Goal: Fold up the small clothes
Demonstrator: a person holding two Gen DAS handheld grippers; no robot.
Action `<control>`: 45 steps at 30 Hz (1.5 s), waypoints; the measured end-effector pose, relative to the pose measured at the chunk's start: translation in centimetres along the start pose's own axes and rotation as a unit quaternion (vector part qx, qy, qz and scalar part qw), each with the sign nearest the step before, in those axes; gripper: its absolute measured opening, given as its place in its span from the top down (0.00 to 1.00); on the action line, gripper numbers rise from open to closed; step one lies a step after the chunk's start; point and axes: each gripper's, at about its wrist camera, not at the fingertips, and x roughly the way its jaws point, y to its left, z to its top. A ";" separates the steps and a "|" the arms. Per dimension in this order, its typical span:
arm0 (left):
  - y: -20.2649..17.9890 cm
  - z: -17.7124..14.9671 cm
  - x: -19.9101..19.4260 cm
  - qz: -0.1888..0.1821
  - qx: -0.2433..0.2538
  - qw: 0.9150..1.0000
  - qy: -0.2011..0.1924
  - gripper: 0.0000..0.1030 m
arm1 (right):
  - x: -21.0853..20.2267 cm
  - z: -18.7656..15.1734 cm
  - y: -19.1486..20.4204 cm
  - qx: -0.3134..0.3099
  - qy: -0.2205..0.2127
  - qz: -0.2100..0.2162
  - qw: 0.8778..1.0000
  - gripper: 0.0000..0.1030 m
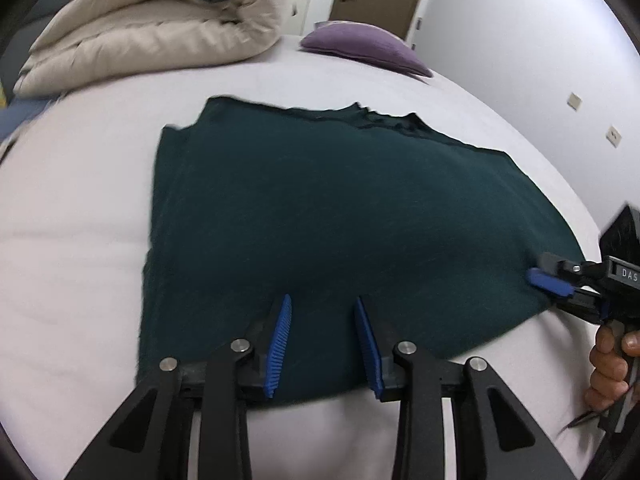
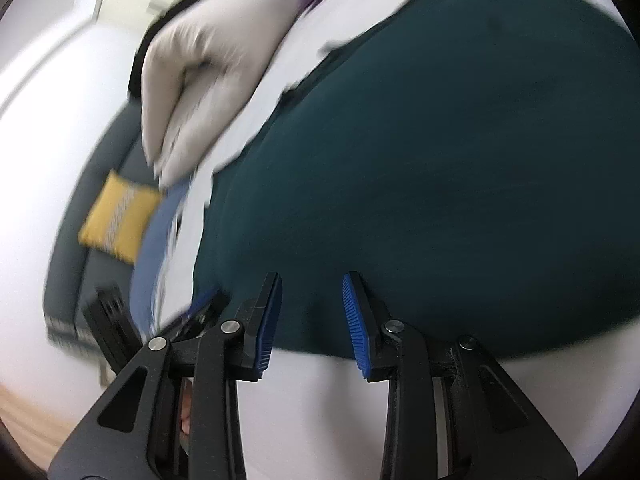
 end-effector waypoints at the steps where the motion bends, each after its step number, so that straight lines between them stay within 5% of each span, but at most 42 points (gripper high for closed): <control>1: 0.1 -0.1 -0.2 0.003 -0.002 1.000 0.001 0.65 | -1.1 0.1 -1.0 0.009 -0.013 -0.003 1.000 0.72; 8: 1.1 -0.7 -1.6 0.019 -0.040 0.999 -0.004 0.66 | -12.0 0.8 -8.5 0.076 -0.123 -0.053 0.988 0.72; 13: 1.2 0.9 -3.7 0.043 -0.033 0.997 -0.051 0.63 | -16.8 1.7 -8.3 0.063 -0.173 -0.102 0.978 0.67; 15: 0.7 3.1 -3.6 0.046 -0.017 0.996 -0.068 0.62 | -15.4 2.9 -5.9 0.037 -0.167 -0.094 0.981 0.66; 17: -0.4 4.8 -2.4 0.062 0.025 0.996 -0.065 0.48 | -12.3 4.5 -3.2 0.007 -0.145 -0.082 0.986 0.65; 19: -0.8 5.8 -0.8 0.068 0.043 0.995 -0.056 0.48 | -9.2 5.9 -0.5 -0.021 -0.114 -0.071 0.991 0.64; 23: 0.8 5.5 2.8 0.071 0.021 0.997 -0.013 0.47 | -0.5 8.0 4.8 -0.077 -0.054 -0.060 0.994 0.64; 28: 1.7 5.7 2.9 0.063 -0.005 0.998 -0.006 0.48 | 7.9 9.5 5.8 -0.088 -0.011 -0.084 0.993 0.61; 32: 1.5 5.5 3.1 0.065 -0.005 0.998 -0.005 0.48 | 7.9 11.4 3.9 -0.052 -0.038 -0.060 0.996 0.61; 40: 1.4 5.3 3.2 0.069 -0.006 0.998 -0.004 0.48 | 1.4 14.8 -2.7 0.035 -0.124 -0.121 0.984 0.63; 45: 1.3 5.2 3.2 0.072 -0.004 0.997 -0.004 0.48 | -3.3 13.8 -3.3 0.051 -0.162 -0.147 0.975 0.59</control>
